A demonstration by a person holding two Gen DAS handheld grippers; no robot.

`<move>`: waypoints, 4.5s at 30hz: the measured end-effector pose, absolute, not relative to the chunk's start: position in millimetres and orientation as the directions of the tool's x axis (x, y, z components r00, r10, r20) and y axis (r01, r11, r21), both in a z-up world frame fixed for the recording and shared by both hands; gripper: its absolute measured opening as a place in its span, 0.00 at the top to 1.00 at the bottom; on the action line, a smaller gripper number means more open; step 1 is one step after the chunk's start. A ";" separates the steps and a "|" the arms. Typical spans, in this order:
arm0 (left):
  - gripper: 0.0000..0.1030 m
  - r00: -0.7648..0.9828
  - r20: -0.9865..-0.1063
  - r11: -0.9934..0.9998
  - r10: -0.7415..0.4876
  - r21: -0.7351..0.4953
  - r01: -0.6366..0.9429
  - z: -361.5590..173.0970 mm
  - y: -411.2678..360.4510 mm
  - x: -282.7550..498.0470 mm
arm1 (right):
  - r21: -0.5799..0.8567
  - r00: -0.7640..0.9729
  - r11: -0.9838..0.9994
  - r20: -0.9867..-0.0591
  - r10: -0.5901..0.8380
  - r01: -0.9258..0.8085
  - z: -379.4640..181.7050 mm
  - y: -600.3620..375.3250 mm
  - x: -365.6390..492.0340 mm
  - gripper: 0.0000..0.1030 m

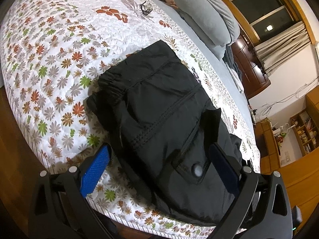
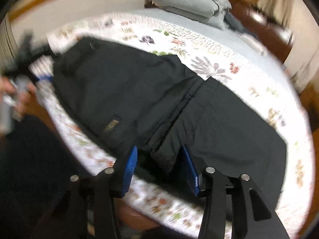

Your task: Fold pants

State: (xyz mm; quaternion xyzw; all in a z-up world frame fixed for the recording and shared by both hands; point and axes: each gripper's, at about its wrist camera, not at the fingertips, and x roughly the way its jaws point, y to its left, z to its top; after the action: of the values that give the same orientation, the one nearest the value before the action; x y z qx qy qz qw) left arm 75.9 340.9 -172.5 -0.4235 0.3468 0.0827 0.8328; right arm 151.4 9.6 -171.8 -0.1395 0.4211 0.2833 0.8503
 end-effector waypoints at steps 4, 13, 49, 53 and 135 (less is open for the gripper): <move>0.05 0.753 -0.639 0.624 -0.158 -0.655 -0.426 -171.9 340.8 76.2 | 0.043 0.484 0.816 -0.787 0.384 -0.577 -161.6 -11.0 156.3 0.53; 0.05 0.756 -0.635 0.611 -0.161 -0.665 -0.429 -173.8 345.2 73.2 | 0.018 0.426 0.803 -0.841 0.335 -0.596 -190.0 16.6 171.2 0.68; 0.14 0.852 -0.423 0.209 -0.307 -0.904 -0.373 -204.7 378.5 88.0 | 0.362 -0.178 0.305 -0.851 0.494 -0.881 -109.2 247.5 316.7 0.20; 0.22 0.844 -0.445 0.196 -0.299 -0.895 -0.402 -205.7 379.5 85.3 | 0.405 -0.267 0.241 -0.850 0.455 -0.882 -117.3 297.9 333.9 0.16; 0.84 0.839 -0.509 0.859 -0.192 -0.501 -0.108 38.9 191.4 93.9 | 0.202 -0.014 0.289 -0.840 0.543 -0.936 42.1 177.1 318.2 0.71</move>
State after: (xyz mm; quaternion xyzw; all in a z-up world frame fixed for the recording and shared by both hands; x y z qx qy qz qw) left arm 93.9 191.4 38.9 -0.2650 0.2827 -0.0229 0.9216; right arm 318.2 177.1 42.1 -0.2198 0.4471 0.5541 0.6669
